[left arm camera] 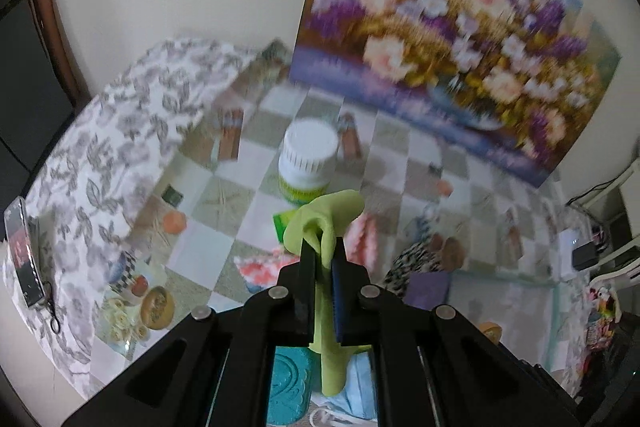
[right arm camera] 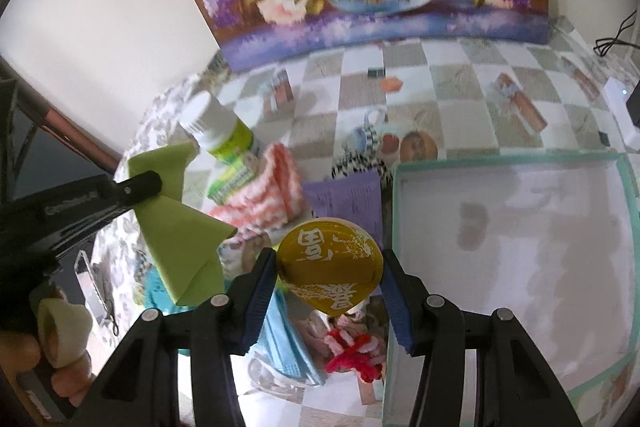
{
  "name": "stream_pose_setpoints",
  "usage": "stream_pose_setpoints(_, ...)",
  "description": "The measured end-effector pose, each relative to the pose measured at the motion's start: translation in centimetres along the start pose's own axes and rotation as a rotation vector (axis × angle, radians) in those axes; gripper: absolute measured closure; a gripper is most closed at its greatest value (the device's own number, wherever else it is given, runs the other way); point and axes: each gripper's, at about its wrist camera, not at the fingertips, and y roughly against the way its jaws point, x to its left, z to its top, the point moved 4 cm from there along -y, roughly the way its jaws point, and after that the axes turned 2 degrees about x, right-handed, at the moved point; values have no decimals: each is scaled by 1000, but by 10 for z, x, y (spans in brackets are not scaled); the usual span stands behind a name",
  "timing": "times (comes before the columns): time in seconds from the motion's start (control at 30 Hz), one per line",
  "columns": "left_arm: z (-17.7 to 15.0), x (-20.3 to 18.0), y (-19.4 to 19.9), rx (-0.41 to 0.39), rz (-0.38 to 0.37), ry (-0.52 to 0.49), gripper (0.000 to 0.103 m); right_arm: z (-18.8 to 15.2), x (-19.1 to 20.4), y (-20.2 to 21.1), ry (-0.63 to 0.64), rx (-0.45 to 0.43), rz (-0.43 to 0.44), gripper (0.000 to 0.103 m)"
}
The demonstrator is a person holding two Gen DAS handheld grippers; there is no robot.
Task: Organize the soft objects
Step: 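Lift the green cloth with the left tool while the right tool carries the yellow lid over the tray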
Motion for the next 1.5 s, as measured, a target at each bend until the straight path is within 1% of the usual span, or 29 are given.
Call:
stream_pose_setpoints(0.13, 5, -7, 27, -65, -28, -13, 97, 5, 1, 17, -1, -51, 6, 48)
stream_pose_setpoints(0.2, 5, -12, 35, -80, -58, -9, 97, 6, -1, 24, -1, -75, -6, 48)
stream_pose_setpoints(0.37, 2, -28, 45, -96, -88, -28, 97, 8, -13, 32, -27, -100, -29, 48)
stream_pose_setpoints(0.47, -1, -39, 41, -76, -111, -34, 97, 9, -26, 31, -39, -100, -72, 48)
stream_pose_setpoints(0.57, -6, -50, 36, -44, -147, -37, 97, 10, -53, 32, -77, -95, -153, 48)
stream_pose_setpoints(0.67, -12, -67, 33, -26, -160, -67, 97, 10, -95, 36, -175, -91, -223, 48)
stream_pose_setpoints(0.77, -20, -87, 30, -17, -174, -108, 97, 7, -133, 42, -279, -78, -253, 48)
stream_pose_setpoints(0.87, -30, -108, 28, -3, -202, -149, 97, 4, -162, 48, -351, -80, -273, 48)
stream_pose_setpoints(1.0, -45, -138, 20, 26, -231, -212, 97, -4, -193, 58, -417, -76, -385, 48)
stream_pose_setpoints(1.17, -70, -178, 9, 74, -272, -300, 97, -15, -230, 72, -514, -83, -433, 48)
stream_pose_setpoints(1.27, -86, -201, 2, 91, -289, -365, 96, -21, -242, 78, -545, -76, -465, 48)
stream_pose_setpoints(1.43, -105, -225, -13, 124, -338, -423, 96, -29, -261, 80, -592, -70, -459, 48)
stream_pose_setpoints(1.5, -111, -231, -20, 128, -339, -436, 96, -30, -265, 78, -606, -64, -462, 48)
